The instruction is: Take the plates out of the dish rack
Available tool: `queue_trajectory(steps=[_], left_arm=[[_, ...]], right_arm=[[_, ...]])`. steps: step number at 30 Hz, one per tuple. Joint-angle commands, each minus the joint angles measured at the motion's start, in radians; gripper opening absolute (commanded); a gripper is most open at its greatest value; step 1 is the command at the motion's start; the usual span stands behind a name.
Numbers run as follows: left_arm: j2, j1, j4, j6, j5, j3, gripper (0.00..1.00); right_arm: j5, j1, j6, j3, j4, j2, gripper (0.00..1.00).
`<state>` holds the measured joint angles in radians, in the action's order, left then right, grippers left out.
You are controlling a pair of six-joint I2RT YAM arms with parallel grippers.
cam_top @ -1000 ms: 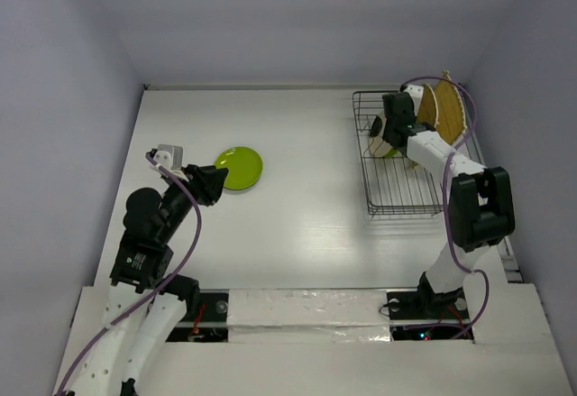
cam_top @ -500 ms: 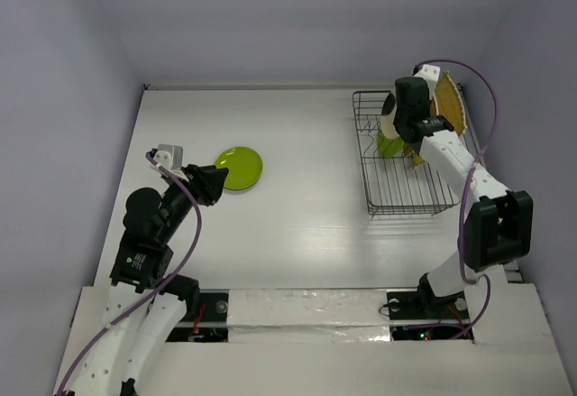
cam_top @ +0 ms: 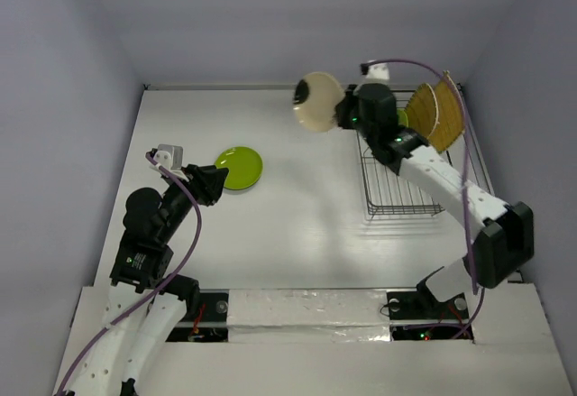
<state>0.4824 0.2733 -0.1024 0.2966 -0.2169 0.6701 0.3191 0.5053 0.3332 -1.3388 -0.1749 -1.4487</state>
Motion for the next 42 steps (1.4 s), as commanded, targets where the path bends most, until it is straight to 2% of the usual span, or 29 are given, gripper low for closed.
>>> queue_trajectory(steps=[1,2,6,11,18,20,23,26,30,33,34,37,42], left_arm=[[-0.005,-0.005,0.043,-0.002,-0.004,0.036,0.34],[-0.005,-0.005,0.043,-0.002,-0.003,0.036,0.34],[-0.008,-0.014,0.038,-0.002,0.002,0.036,0.34],[-0.013,-0.014,0.038,-0.002,0.001,0.036,0.34],[-0.015,-0.014,0.038,-0.002,-0.004,0.036,0.34],[-0.018,-0.014,0.04,-0.002,-0.006,0.036,0.34],[-0.018,-0.014,0.04,-0.002,-0.004,0.036,0.34],[-0.019,-0.014,0.038,-0.001,-0.007,0.036,0.34],[-0.019,-0.014,0.04,-0.001,-0.007,0.034,0.34],[-0.021,-0.014,0.04,-0.001,-0.004,0.034,0.34],[-0.021,-0.014,0.04,-0.001,-0.004,0.034,0.34],[-0.021,-0.014,0.04,-0.002,-0.004,0.034,0.34],[-0.024,-0.014,0.04,-0.001,-0.006,0.036,0.34]], right_arm=[[-0.265,0.097,0.141,-0.006,0.194,-0.159,0.0],[-0.347,0.11,0.171,-0.022,0.227,-0.192,0.0],[-0.468,0.168,0.318,-0.077,0.368,-0.355,0.0],[-0.523,0.208,0.415,-0.149,0.422,-0.525,0.0],[-0.568,0.226,0.533,-0.184,0.474,-0.654,0.01],[-0.566,0.226,0.537,-0.194,0.469,-0.671,0.05],[-0.555,0.236,0.53,-0.198,0.446,-0.682,0.18],[-0.535,0.236,0.512,-0.191,0.43,-0.673,0.24],[-0.523,0.236,0.477,-0.189,0.397,-0.659,0.44],[-0.488,0.236,0.451,-0.181,0.367,-0.633,0.46],[-0.473,0.236,0.431,-0.168,0.356,-0.622,0.51],[-0.398,0.236,0.377,-0.129,0.31,-0.564,0.57],[-0.306,0.236,0.307,-0.034,0.287,-0.448,0.6]])
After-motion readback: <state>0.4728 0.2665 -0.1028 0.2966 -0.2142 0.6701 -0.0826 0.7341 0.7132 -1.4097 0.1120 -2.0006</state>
